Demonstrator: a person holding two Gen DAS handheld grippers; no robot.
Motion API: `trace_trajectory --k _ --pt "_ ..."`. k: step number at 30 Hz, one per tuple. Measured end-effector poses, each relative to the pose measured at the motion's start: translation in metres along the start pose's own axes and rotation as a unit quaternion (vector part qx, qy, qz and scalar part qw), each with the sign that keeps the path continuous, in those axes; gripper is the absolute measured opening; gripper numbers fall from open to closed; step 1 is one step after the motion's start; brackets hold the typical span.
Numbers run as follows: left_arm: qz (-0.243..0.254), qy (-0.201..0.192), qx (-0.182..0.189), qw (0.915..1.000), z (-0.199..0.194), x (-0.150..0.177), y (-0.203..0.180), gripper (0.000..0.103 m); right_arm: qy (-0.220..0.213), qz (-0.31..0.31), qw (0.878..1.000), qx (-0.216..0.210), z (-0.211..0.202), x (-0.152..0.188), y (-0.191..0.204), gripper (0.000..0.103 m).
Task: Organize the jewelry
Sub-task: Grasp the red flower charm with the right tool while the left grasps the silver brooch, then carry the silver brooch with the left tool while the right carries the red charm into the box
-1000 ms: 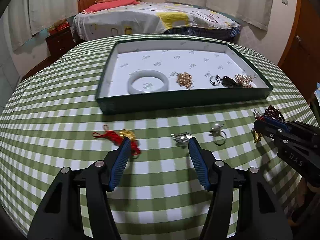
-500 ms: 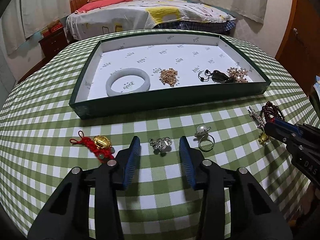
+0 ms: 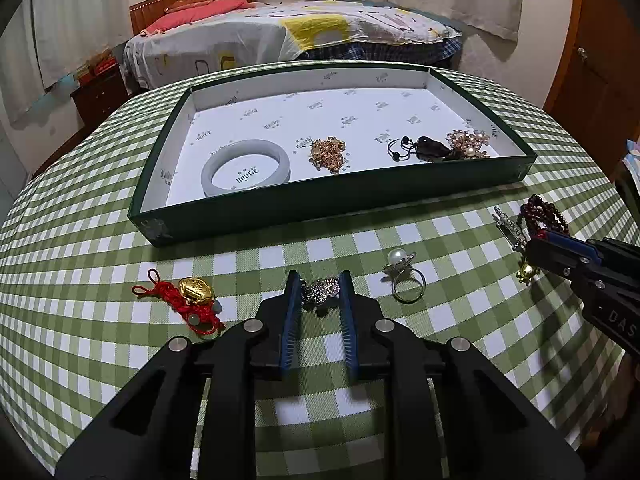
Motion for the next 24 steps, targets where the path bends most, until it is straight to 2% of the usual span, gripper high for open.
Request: trace_trajectory --k 14,24 --pt "-0.017 -0.022 0.007 0.9996 -0.02 -0.003 0.01 0.018 -0.008 -0.007 1.0 0.002 -0.005 0.0 0.005 0.015" --pt "-0.029 -0.053 0.014 0.9981 -0.045 -0.013 0.018 0.018 -0.038 -0.017 0.999 -0.003 -0.028 -0.015 0.019 0.015"
Point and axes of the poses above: each gripper's, at about its wrist camera, not at the fingertips, and z roughly the way its jaws point, y to its left, x to its underside, the point moved 4 cm from there along z, roughly the way its jaws point, and after that the axes turned 2 degrees about -x, right-handed, at the moved point
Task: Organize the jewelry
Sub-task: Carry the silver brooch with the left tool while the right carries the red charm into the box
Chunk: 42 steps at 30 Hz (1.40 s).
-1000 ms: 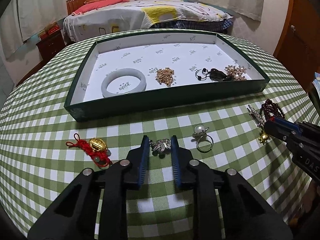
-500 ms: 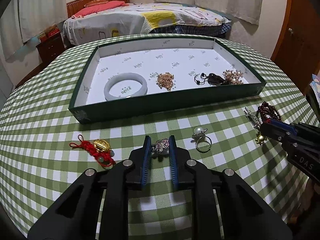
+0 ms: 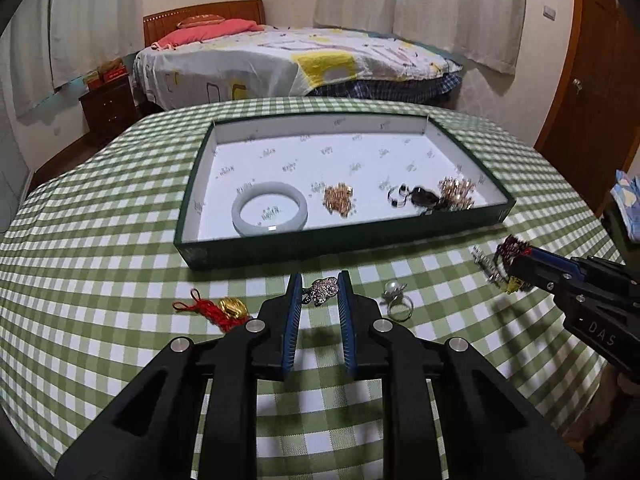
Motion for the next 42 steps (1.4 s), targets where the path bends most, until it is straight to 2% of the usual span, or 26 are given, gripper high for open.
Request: trace_trajectory --k 9,19,26,34,38,42 --pt "-0.01 -0.038 0.01 0.9992 -0.02 -0.028 0.005 0.018 -0.041 -0.015 0.999 -0.002 -0.017 -0.028 0.011 0.015" --pt "-0.01 -0.096 0.003 0.9953 -0.035 -0.072 0.013 0.018 -0.096 -0.038 0.995 0.003 -0.031 -0.073 0.018 0.015" --pt "-0.001 -0.119 0.002 0.9929 -0.031 -0.096 0.012 0.018 -0.125 -0.048 0.991 0.007 -0.023 -0.108 0.016 0.015" --pt "-0.001 -0.111 -0.004 0.9938 0.007 -0.116 0.014 0.018 -0.117 -0.042 0.992 0.014 0.015 -0.128 0.005 0.015" --pt "-0.007 -0.084 -0.006 0.9964 0.041 -0.121 0.017 0.018 -0.094 -0.039 0.995 0.018 0.045 -0.125 0.0 0.015" --pt "-0.015 -0.042 -0.005 0.999 0.08 -0.118 0.022 0.018 -0.061 -0.033 0.997 0.018 0.075 -0.118 -0.006 0.015"
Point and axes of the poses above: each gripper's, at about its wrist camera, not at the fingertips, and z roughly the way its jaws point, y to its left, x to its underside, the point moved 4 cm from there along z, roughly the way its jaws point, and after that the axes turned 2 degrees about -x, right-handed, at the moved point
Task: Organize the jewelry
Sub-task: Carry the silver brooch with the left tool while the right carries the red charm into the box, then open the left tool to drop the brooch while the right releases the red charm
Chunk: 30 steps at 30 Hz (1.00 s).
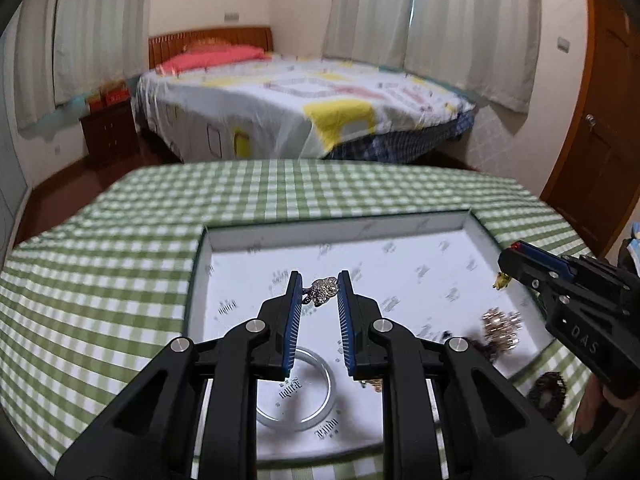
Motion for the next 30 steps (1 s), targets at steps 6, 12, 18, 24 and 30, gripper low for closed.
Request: trace_trajectory --k 6,12,18,24,30 --pt "0.002 0.05 -0.011 0.9987 0.037 0.015 0.009 0.018 0.046 -0.002 0.999 0.004 0.033 0.017 -0.003 0.015" --pt "-0.029 0.1 -0.007 0.9946 0.059 0.024 0.02 0.019 0.074 0.005 0.997 0.003 0.048 0.024 -0.005 0.015" --pt "-0.027 0.103 -0.005 0.9943 0.062 0.027 0.017 0.043 0.088 0.01 0.996 0.005 0.053 0.029 -0.009 0.035" --pt "-0.031 0.097 -0.006 0.9948 0.057 0.029 0.016 0.051 0.072 0.008 0.997 0.01 0.045 0.028 -0.009 0.045" --pt "-0.029 0.065 -0.004 0.9974 0.031 0.024 0.015 0.062 0.041 0.015 0.999 0.012 0.018 0.018 -0.009 0.045"
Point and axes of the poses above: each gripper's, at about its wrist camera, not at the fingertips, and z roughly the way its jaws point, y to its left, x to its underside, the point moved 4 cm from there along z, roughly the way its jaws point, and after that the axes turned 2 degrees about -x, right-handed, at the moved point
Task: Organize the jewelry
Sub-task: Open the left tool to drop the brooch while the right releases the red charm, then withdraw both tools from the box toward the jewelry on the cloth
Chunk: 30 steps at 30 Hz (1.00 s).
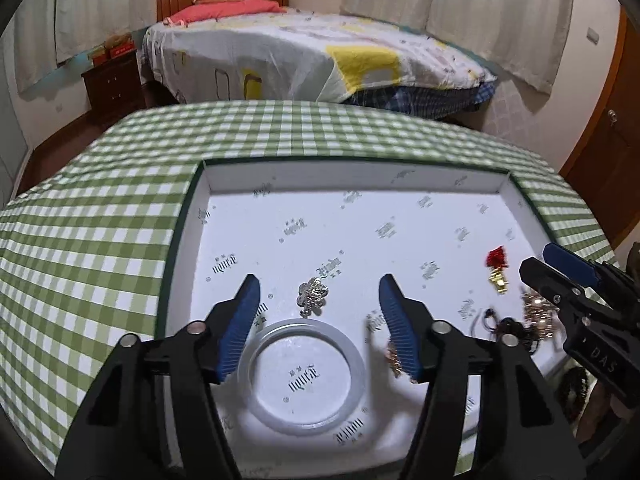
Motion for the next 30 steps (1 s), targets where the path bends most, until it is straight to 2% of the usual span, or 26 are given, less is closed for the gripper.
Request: trace_trajectory --k 5,10,20,25,30 --pt "-0.006 -0.037 0.006 0.9993 -0.034 0.005 0.0 0.064 -0.018 0.007 1.0 0.001 -0.027 0.002 -0.002 0.045" --pt "-0.014 -0.049 0.007 0.9987 -0.058 0.019 0.001 0.064 -0.021 0.011 1.0 0.001 -0.05 0.018 0.0 0.045" --pt "-0.019 -0.032 -0.007 0.9993 -0.086 0.062 0.01 0.064 0.009 0.006 1.0 -0.001 -0.067 0.065 0.008 0.043" --pt "-0.021 -0.022 -0.019 0.9994 -0.094 0.081 0.017 0.064 0.04 0.003 0.999 -0.01 -0.059 0.089 0.013 0.032" --pt "-0.021 -0.01 -0.033 0.9992 -0.096 0.098 0.025 0.064 0.051 0.005 0.999 -0.011 -0.052 0.097 0.012 0.03"
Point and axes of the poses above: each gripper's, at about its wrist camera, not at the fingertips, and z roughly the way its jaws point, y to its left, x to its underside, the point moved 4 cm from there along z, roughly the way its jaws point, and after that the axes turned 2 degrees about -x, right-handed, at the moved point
